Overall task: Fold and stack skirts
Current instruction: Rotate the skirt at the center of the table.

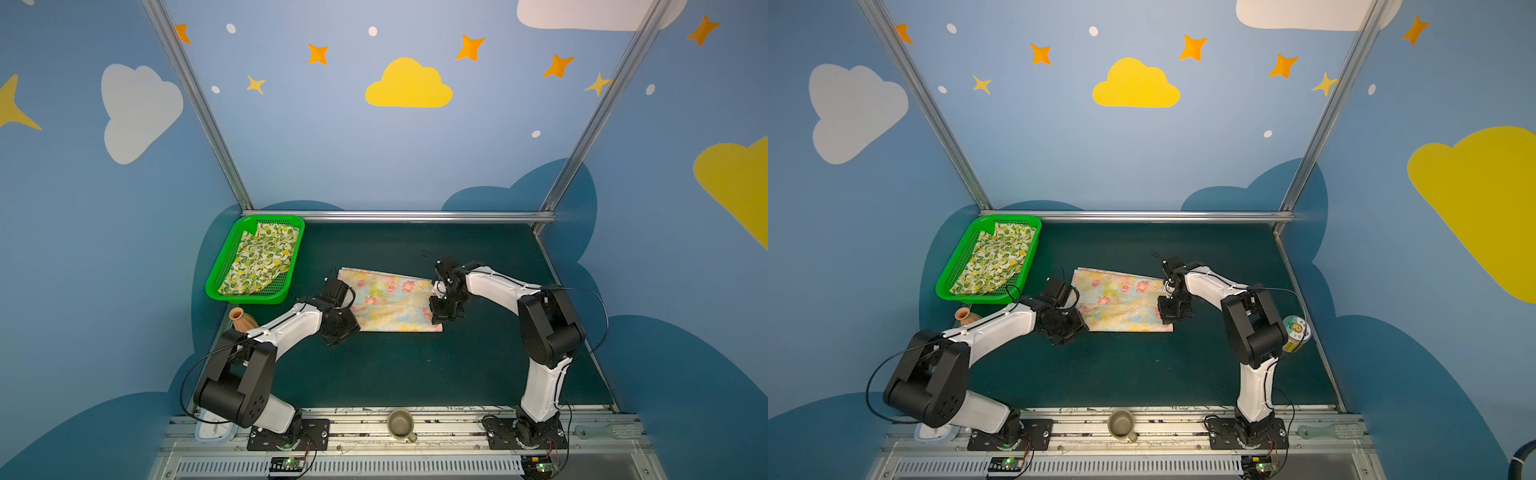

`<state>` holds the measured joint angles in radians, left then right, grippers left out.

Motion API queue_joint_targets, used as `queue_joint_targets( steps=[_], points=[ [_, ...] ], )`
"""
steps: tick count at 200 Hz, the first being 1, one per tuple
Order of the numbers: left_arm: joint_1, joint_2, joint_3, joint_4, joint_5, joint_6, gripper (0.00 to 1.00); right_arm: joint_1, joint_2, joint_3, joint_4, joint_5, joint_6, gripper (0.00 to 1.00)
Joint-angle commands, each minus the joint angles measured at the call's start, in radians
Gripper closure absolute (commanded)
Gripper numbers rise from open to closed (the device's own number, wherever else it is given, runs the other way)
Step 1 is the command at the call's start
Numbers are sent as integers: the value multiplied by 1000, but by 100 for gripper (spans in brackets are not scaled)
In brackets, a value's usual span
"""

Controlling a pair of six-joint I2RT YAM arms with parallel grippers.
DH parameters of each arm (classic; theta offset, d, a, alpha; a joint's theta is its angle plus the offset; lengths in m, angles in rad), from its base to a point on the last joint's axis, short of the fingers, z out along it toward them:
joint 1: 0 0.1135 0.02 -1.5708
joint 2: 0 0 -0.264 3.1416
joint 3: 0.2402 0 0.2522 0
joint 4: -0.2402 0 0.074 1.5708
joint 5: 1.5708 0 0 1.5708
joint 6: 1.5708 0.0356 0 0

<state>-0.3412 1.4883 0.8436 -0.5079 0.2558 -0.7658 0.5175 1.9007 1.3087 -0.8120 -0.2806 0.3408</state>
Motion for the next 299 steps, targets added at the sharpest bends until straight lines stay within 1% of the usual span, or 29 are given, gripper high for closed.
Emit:
queue_joint_targets(
  steps=[1,37,86,110,134,183,196,200,216,249,259,283,287,299],
  points=[
    [38,-8,73,-53,-22,46,45,-4,-26,-39,-6,-19,13,87],
    [91,65,161,-41,-17,87,46,-5,-4,-71,25,-16,31,88],
    [111,204,206,1,-37,113,47,-16,47,-45,37,13,36,89],
    [110,235,187,15,-37,111,47,-23,71,-16,35,30,30,89],
    [110,233,147,32,-37,100,47,-33,91,16,27,45,19,90],
    [68,170,32,59,-37,47,47,-47,93,41,6,38,3,90],
    [67,147,27,49,-39,43,47,-55,72,38,0,6,-2,90],
    [67,140,29,43,-68,45,47,-60,63,38,-4,-6,-4,90],
    [65,104,58,8,-82,58,47,-88,15,33,-13,-51,-9,87],
    [49,61,160,-60,-85,93,46,-202,-71,24,13,-195,-34,72],
    [32,67,198,-68,-76,105,45,-243,-77,18,40,-253,-35,70],
    [-26,118,288,-55,-51,119,45,-335,-50,18,102,-384,-35,67],
    [-35,130,302,-49,-20,118,45,-348,-40,16,116,-402,-33,66],
    [-64,174,346,-32,5,115,45,-378,-21,18,147,-438,-30,64]
  ],
)
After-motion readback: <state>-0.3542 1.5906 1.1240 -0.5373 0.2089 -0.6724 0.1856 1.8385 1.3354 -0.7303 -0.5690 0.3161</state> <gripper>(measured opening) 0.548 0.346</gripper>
